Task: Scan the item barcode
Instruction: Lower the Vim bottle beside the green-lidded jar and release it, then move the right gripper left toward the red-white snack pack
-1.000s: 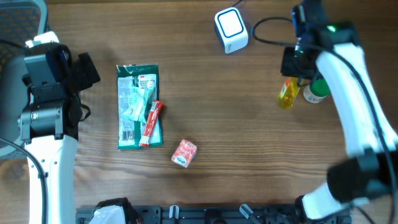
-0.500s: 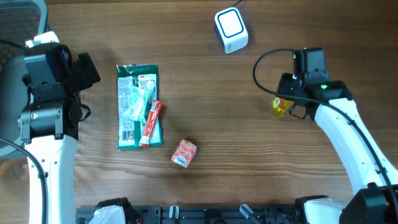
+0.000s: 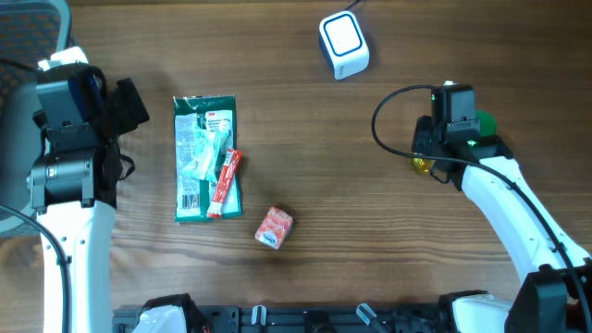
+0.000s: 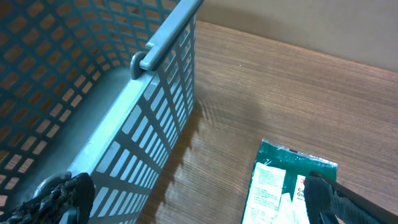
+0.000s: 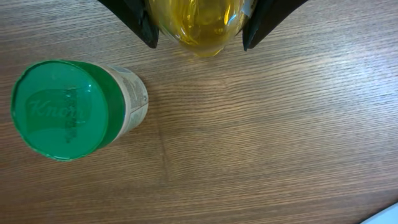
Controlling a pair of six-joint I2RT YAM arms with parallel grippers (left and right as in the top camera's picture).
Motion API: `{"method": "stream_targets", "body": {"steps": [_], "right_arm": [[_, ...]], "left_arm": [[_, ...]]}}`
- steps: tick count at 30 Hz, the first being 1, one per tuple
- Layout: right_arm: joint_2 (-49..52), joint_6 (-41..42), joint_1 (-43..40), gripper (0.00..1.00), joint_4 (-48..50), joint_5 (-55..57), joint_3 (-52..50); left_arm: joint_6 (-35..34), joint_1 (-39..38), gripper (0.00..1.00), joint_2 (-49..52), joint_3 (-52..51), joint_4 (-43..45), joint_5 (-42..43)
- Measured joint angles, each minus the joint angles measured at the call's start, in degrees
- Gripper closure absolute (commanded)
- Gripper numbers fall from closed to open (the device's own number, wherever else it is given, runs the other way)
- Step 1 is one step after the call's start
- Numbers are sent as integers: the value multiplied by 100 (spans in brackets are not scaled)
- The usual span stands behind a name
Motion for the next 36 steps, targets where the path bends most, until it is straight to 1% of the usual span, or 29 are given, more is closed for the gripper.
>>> {"method": "stream_targets", "body": {"steps": [4,7,8,9,11,12,14,16,22,26,28,30,32,33,36], "right_arm": [[140,-15,0,93,39,81,2],[151,-15,0,84,76,98,2],[155,-15,0,76,98,98,2],[160,-15,0,65,114,98,2],[175,-15,0,55,142,101,2],[175,-33,0,44,144,101,2],[181,-94,0,42,136,103,9],[188,-146,0,42,11,103,68],[205,-181,0,38,-645,103,702],[168,-249,0,37,-992,-15,1084],[79,-444,0,37,-1222,-407,1349],[-28,-590,0,39,-1434,-782,1617],[-109,-680,0,44,-1790,-1084,1963],[-136,-708,0,51,-2006,-1250,2197],[-151,-719,0,79,-2557,-1663,2776]], "left_arm": [[0,0,0,0,0,0,0],[0,0,0,0,2,0,0],[0,0,0,0,0,2,0],[0,0,0,0,2,0,0],[0,0,0,0,2,0,0],[0,0,0,0,2,0,0],[0,0,0,0,0,2,0],[0,0,0,0,0,0,0],[0,0,0,0,0,0,0],[0,0,0,0,2,0,0],[0,0,0,0,2,0,0],[0,0,0,0,2,0,0],[0,0,0,0,0,0,0],[0,0,0,0,0,0,0],[0,0,0,0,0,2,0]]}}
